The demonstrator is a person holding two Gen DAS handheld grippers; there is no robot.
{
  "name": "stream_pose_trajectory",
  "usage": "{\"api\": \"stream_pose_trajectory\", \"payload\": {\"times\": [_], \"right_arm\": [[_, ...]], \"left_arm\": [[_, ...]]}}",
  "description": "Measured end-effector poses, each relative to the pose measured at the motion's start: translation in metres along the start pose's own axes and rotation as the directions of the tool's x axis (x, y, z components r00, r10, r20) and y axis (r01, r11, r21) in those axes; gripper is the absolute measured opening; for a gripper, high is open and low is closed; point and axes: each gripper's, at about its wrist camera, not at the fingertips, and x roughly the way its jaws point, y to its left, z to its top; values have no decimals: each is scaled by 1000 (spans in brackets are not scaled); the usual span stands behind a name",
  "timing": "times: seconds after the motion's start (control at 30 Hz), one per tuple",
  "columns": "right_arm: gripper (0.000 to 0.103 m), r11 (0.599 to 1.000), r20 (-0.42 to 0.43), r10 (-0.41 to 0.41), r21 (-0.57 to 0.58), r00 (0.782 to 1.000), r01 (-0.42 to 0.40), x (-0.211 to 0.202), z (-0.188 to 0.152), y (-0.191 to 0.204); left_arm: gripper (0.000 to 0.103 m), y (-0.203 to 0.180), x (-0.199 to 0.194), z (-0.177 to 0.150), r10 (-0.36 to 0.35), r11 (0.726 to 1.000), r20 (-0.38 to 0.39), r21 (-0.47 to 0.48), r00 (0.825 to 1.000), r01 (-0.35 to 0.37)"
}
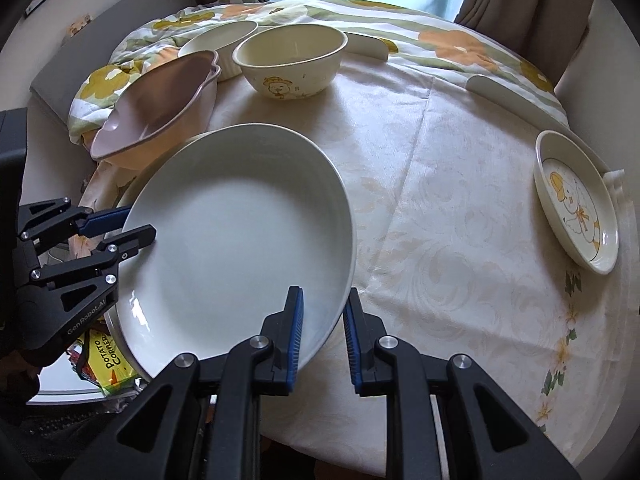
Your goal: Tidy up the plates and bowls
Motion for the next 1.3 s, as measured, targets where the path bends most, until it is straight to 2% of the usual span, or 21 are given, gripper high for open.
{"api": "stream_pose_trajectory", "payload": {"times": [0.13,0.33,0.63,0.97,1.2,1.23,1.27,1.3], "right_arm": [[18,997,6,-52,-55,999,52,1,0,8],[18,996,9,-60,-71,998,60,1,0,10],[18,995,17,-64,-79,998,65,0,-1,14],[18,996,25,-57,-68,998,59,-2,-2,14],[19,999,91,-33,-1,995,34,-27,2,2],[20,1000,107,-27,15,994,25,-33,3,-1],[31,1000,121,-21,26,992,18,-38,3,-3],[52,999,144,-13,39,989,8,-45,3,-6]], "left_arm": [[19,1,-2,-3,4,1000,1,-5,1000,-4],[19,-5,-8,-7,50,999,12,13,999,-50],[19,-6,-13,-11,76,997,19,22,997,-76],[19,2,-16,-11,54,999,19,0,998,-54],[19,15,-52,0,85,996,111,-37,990,-81],[20,17,-59,2,86,996,135,-43,987,-81],[20,19,-68,5,82,996,166,-49,983,-75],[20,21,-77,7,79,996,197,-52,977,-70]]}}
